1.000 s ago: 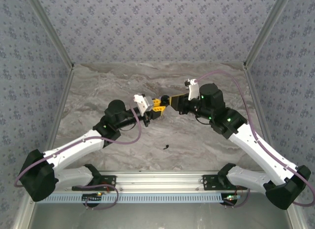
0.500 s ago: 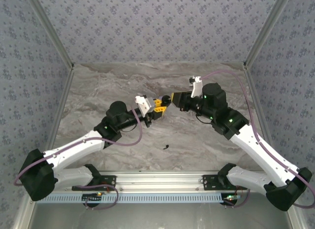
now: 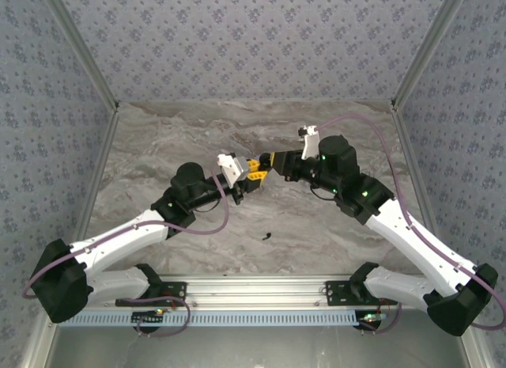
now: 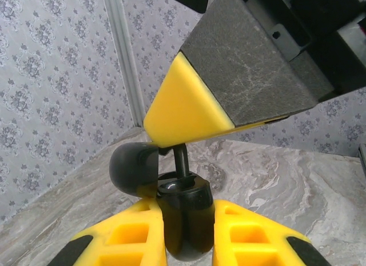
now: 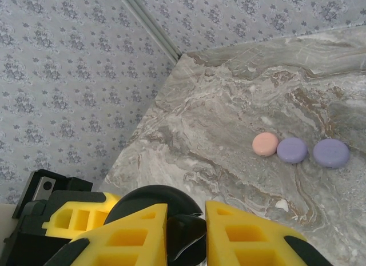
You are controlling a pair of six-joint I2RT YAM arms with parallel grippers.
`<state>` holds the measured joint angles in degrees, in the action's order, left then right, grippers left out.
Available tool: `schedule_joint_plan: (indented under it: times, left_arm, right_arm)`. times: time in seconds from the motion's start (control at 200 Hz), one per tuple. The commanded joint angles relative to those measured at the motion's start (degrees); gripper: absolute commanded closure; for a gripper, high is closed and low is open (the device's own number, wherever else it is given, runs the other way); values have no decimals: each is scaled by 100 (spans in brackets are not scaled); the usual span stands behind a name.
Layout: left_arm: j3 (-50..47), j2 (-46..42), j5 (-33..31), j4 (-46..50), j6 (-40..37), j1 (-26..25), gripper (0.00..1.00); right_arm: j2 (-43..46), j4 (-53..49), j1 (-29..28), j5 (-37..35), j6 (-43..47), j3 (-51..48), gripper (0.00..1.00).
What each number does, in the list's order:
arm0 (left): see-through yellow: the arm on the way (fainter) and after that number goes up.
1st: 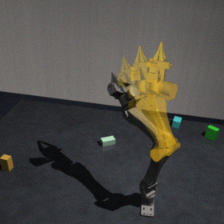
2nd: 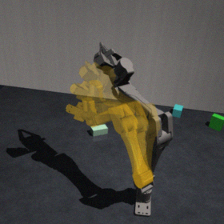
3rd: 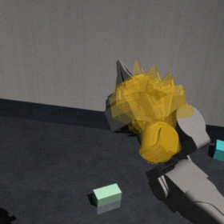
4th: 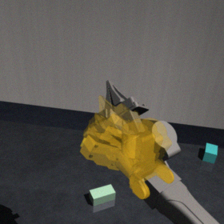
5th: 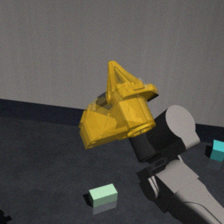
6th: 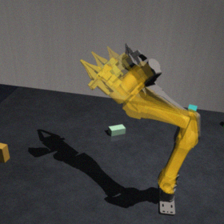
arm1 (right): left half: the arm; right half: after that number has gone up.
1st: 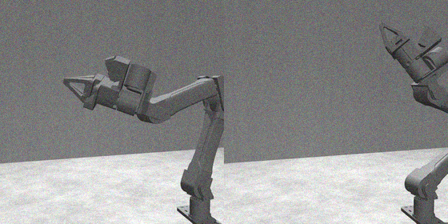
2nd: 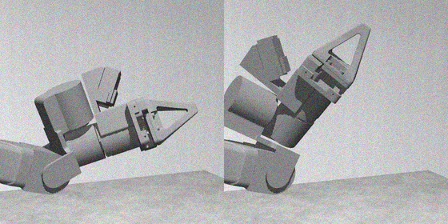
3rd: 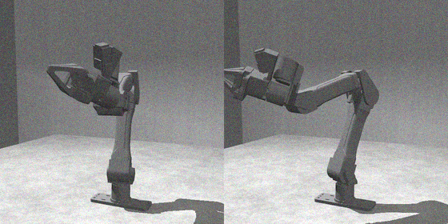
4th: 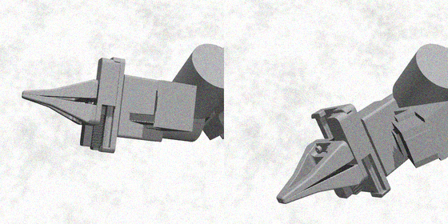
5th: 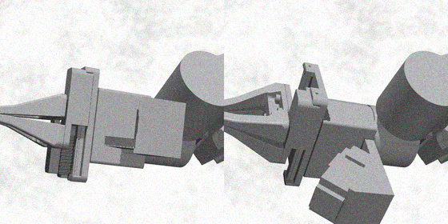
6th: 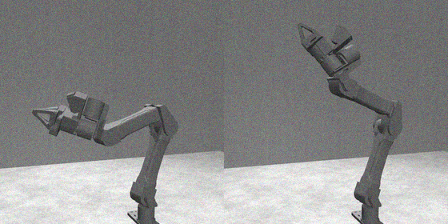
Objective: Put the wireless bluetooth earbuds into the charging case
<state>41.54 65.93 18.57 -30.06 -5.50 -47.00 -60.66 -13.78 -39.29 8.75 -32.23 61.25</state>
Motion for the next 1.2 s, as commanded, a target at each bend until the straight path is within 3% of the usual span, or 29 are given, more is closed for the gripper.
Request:
schedule_joint_plan:
  times: [0.0, 0.45, 0.77, 1.034, 1.199]
  left_arm:
    - [137, 12, -64, -349, -5, -29, 100]
    - [115, 24, -90, -384, 5, -30, 100]
    - [57, 17, -199, -413, 13, -27, 100]
    - [-262, -241, -1085, -465, 2, -25, 100]
    - [-475, -593, -1546, -337, -44, -29, 100]
  right_arm:
    - [-42, -60, -82, -47, -56, -69, 77]
    - [-117, -278, -105, 45, 72, 130, 70]
    - [117, -303, 82, 238, 327, 352, 51]
    - [319, -1615, 178, -456, 742, 264, 52]
    - [154, -2040, -48, -647, 462, -326, 54]
